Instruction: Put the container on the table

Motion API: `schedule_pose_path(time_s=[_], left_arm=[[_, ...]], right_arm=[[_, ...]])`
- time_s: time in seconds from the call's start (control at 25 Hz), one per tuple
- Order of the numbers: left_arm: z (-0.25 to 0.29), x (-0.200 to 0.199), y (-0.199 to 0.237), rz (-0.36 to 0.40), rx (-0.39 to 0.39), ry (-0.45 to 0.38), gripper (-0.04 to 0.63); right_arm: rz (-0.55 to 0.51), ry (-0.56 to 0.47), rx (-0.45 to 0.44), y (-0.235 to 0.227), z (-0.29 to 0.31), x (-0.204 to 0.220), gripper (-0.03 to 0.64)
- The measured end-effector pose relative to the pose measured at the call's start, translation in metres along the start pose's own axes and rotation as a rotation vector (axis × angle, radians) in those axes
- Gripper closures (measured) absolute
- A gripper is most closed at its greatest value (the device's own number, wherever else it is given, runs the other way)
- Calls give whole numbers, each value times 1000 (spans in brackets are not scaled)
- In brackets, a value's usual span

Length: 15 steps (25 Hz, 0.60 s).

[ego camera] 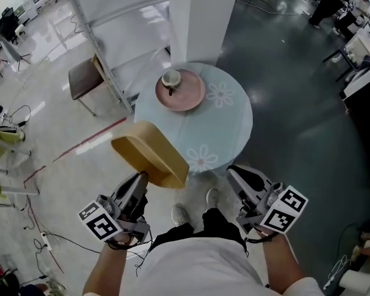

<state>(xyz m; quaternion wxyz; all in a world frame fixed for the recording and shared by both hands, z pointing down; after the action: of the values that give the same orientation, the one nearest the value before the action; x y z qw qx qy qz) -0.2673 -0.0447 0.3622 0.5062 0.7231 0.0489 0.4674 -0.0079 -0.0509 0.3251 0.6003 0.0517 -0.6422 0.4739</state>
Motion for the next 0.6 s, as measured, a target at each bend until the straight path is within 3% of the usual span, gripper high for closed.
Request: schedule_pose_path(time_s=[0.28, 0.6], left_arm=[[30, 7, -3, 11, -57, -14, 571], [83, 23, 16, 8, -184, 4, 569]], right_arm=[[11, 26, -44, -35, 1, -19, 592], [33, 81, -97, -99, 10, -46, 592]])
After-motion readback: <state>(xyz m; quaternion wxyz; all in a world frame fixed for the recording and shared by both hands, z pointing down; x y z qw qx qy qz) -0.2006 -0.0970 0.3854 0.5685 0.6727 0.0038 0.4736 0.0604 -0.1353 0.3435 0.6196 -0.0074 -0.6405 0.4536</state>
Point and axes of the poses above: the fingertips, and each gripper's own axes: z forward along the fingers, y to its left, x out of its underside, the point moved 4 cm from there along -z, backward along the fingers, and after that the axes turned 5 degrees about x, right-handed, at the moved point
